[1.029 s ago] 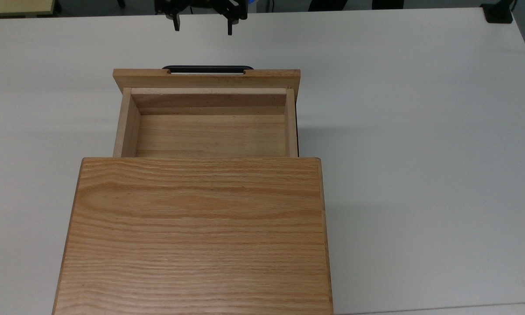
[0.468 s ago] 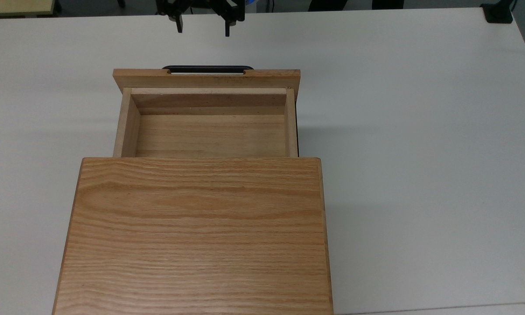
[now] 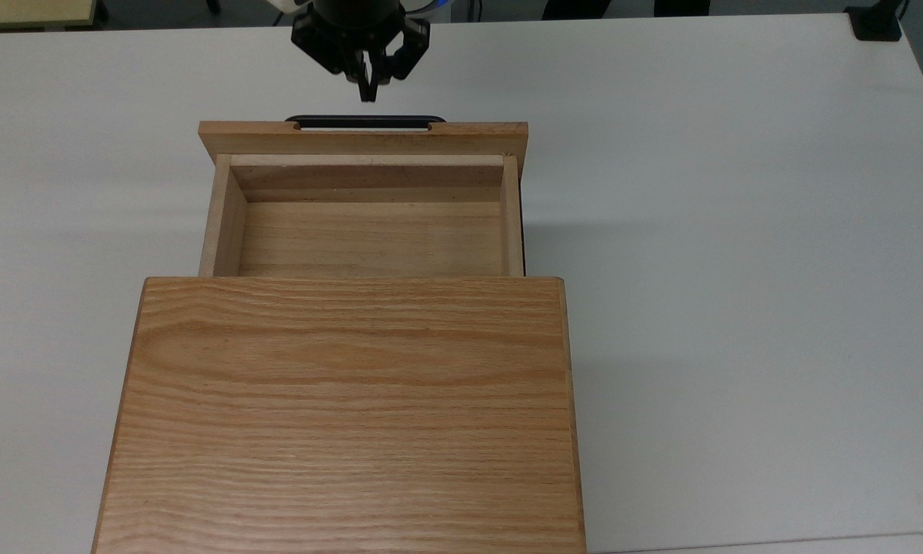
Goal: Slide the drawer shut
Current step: 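Lower the gripper onto the black handle of the open upper drawer, then push the drawer by its handle into the wooden cabinet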
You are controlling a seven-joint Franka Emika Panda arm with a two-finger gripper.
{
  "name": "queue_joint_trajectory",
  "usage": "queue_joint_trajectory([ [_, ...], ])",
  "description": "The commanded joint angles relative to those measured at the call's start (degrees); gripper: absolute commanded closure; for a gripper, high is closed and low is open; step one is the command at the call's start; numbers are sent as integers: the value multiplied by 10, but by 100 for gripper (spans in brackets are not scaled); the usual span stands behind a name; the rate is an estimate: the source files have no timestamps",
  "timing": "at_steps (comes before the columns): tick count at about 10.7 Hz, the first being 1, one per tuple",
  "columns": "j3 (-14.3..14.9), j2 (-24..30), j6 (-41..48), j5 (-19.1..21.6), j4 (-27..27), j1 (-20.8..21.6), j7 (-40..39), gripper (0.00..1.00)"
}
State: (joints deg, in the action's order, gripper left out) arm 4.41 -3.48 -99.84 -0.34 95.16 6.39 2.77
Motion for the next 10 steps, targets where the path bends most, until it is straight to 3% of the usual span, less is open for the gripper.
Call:
queue_joint_trajectory([
  [1, 10, -32, -36, 14, -8, 10, -33, 100],
  [10, 10, -91, -138, 15, -38, 9, -1, 100],
])
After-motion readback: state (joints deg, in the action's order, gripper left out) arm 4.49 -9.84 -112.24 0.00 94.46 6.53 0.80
